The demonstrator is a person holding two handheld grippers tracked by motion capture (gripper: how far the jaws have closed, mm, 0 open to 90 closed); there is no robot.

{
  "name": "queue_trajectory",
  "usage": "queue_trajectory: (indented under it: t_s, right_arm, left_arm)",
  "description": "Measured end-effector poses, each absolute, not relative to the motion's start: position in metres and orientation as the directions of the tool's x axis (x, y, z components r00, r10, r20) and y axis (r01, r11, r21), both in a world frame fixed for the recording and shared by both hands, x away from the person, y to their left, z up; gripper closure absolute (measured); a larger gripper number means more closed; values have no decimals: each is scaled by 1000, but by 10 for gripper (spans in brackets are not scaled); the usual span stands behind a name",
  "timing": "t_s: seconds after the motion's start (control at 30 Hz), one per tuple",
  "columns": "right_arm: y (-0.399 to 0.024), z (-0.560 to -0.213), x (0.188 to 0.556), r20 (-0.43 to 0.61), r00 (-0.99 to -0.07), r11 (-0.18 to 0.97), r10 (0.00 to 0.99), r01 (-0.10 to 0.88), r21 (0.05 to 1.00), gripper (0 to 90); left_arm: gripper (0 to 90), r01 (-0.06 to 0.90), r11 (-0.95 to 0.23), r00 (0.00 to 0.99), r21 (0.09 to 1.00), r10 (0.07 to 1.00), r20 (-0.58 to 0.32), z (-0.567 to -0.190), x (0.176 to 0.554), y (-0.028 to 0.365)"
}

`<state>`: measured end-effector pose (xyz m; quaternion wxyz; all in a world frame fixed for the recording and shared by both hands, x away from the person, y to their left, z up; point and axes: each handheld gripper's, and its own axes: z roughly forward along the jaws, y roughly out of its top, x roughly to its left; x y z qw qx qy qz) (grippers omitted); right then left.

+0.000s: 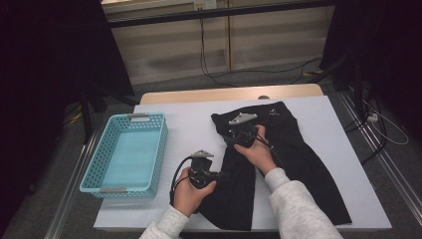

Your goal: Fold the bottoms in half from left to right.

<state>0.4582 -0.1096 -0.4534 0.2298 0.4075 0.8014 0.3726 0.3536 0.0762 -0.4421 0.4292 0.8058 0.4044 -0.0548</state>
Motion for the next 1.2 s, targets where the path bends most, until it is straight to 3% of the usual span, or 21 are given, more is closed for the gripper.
queue_trajectory:
  t_s: [0.1,0.13,0.2,0.37,0.5,0.57,0.6,0.67,0.7,0.73,0.77,0.8,0.93,1.2]
  right_arm:
    - [-103,-457,463,-70,-580,409,812,480,776,679]
    - [-103,-457,464,-93,-575,421,813,471,775,795]
    - [-109,-454,466,-47,-558,372,828,487,790,893]
    - [-142,-431,472,44,-488,239,872,503,831,898]
    - [-188,-397,474,74,-411,156,908,497,853,898]
    - [-227,-376,475,75,-331,101,941,484,869,898]
    - [-246,-370,475,77,-291,77,954,484,871,891]
    - [-280,-361,470,71,-209,38,975,475,879,740]
    - [-294,-359,466,53,-164,31,985,467,884,580]
    - [-304,-358,462,74,-147,6,986,484,875,465]
    - [-311,-359,457,71,-151,15,986,503,864,513]
    - [-313,-361,452,37,-158,49,987,506,861,515]
    - [-307,-378,426,10,-233,121,973,539,833,386]
    - [-274,-424,367,-6,-376,240,926,578,780,332]
  left_arm:
    - [893,706,-290,660,646,601,-451,-442,354,78]
    - [893,707,-287,659,646,599,-454,-442,354,78]
    - [894,704,-285,662,651,595,-456,-441,353,74]
    - [895,674,-282,699,683,543,-466,-424,355,50]
    - [895,628,-281,751,726,465,-469,-394,361,8]
    - [894,617,-270,769,740,406,-493,-381,363,-20]
    - [890,610,-275,779,743,378,-500,-378,365,-34]
    - [783,590,-263,797,764,342,-498,-376,368,-53]
    - [637,557,-267,814,787,361,-454,-378,372,-58]
    - [425,552,-270,814,789,378,-440,-380,376,-59]
    - [338,563,-273,806,780,389,-445,-383,378,-56]
    - [367,567,-289,802,772,410,-435,-388,382,-51]
    - [289,574,-323,786,752,475,-395,-405,389,-27]
    - [216,576,-374,761,727,571,-309,-431,392,38]
